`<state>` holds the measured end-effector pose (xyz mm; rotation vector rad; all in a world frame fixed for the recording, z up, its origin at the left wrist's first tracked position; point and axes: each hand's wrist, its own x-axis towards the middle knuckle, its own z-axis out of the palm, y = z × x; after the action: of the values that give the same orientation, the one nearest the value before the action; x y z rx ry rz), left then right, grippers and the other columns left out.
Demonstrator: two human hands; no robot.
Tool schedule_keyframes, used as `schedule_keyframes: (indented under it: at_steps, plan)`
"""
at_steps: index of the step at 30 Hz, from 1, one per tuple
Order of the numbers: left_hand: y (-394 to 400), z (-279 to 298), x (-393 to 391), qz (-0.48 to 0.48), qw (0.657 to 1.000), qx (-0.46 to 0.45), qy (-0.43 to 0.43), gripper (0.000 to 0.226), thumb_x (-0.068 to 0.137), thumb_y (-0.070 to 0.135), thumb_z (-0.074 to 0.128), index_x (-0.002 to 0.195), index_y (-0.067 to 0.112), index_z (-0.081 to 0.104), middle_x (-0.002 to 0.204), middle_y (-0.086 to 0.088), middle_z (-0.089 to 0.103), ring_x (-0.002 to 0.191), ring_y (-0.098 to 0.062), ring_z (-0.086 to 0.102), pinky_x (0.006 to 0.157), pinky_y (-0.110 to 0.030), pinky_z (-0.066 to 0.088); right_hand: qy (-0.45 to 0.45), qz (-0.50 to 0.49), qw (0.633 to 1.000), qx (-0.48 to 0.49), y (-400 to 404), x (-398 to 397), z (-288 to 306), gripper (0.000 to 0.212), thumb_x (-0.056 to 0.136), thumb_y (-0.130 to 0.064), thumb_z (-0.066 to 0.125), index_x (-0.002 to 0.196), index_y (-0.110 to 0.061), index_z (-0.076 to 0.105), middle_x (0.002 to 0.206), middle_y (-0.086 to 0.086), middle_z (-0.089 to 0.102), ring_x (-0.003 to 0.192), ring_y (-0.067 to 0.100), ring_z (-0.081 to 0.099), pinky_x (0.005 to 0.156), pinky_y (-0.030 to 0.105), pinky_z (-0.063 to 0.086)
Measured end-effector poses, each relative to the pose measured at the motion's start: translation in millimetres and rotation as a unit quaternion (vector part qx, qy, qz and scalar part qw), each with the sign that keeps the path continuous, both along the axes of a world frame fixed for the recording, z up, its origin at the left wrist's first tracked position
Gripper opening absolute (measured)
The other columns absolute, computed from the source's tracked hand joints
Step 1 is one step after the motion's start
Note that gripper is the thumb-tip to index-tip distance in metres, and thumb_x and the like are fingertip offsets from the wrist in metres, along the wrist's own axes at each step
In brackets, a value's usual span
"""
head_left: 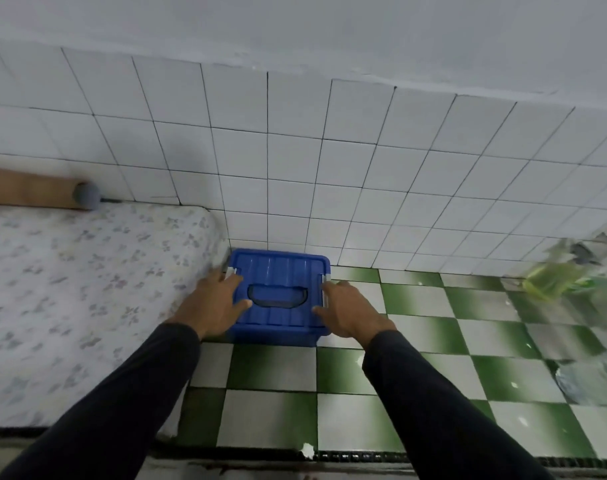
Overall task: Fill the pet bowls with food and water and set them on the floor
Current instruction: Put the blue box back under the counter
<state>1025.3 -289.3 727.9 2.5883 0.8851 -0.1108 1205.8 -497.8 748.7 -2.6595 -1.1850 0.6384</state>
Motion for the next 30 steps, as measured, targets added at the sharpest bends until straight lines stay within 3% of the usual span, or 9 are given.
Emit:
schedule_keyframes:
  at_steps: [6,11,15,30]
  plan:
    - [15,-25,10,0.022,0.999,-0.017,-0.020,0.070,0.101,0.053,0.055,0.161,0.025,0.032,0.158,-0.016,0.038,0.137,-0.035,0.046,0.115,-0.047,0.041,0.023,0.000,1.000,0.006,14,16,-25,0.062,0.100,-0.047,0.054,0.150,-0.016,0.035,0.141,0.020,0.044,0.124,0.037,0.052,0.104,0.046,0.048]
    - [31,-41,18,0.023,0.999,-0.033,-0.005,0.071,0.100,0.060,0.049,0.162,0.033,0.026,0.166,-0.014,0.025,0.147,-0.034,0.037,0.119,-0.048,0.037,0.035,-0.015,0.999,0.002,28,22,-43,0.073,0.100,-0.053,0.052,0.159,-0.024,0.022,0.151,0.021,0.032,0.130,0.039,0.049,0.108,0.049,0.047]
    - [39,-52,23,0.014,0.999,-0.029,-0.002,0.073,0.101,0.061,0.047,0.163,0.031,0.022,0.166,-0.017,0.026,0.149,-0.035,0.032,0.121,-0.047,0.032,0.036,-0.034,0.999,0.001,40,27,-59,0.078,0.099,-0.059,0.048,0.161,-0.029,0.011,0.155,0.022,0.023,0.131,0.042,0.047,0.109,0.050,0.045]
    - [43,-77,42,0.041,0.998,-0.038,0.011,0.079,0.097,0.071,0.038,0.163,0.046,0.001,0.160,-0.020,0.020,0.140,-0.041,0.040,0.113,-0.048,0.042,0.029,-0.080,0.995,0.060,50,33,-99,0.080,0.096,-0.071,0.038,0.158,-0.042,-0.005,0.136,0.015,0.028,0.098,0.034,0.062,0.088,0.041,0.056]
